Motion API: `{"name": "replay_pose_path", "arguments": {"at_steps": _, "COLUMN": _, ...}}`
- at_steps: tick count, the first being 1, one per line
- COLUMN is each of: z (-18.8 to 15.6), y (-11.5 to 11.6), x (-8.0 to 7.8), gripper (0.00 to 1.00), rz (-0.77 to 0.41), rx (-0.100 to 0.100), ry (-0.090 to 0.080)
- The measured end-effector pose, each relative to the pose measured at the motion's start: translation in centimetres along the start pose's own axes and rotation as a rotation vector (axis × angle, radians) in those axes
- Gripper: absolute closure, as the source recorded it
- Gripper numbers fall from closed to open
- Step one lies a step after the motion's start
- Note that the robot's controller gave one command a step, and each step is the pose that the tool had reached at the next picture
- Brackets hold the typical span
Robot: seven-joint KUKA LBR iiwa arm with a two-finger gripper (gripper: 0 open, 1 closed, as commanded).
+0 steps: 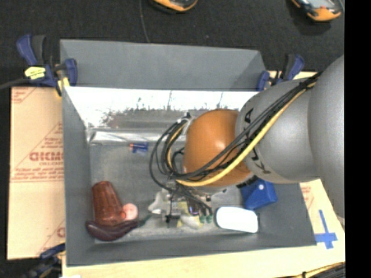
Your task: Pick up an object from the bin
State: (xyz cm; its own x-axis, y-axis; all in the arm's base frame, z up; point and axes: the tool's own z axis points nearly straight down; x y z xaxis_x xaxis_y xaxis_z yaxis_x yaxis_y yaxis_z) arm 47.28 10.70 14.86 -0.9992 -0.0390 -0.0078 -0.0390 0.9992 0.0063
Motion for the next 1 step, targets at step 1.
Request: {"name": "replay_pose_path", "arguments": {"at_steps": 1, "z": -0.55, "y": -0.02, "x": 0.14, "gripper": 1.0, "rz": 0.0, "rx": 0.0, "ry": 0.005}}
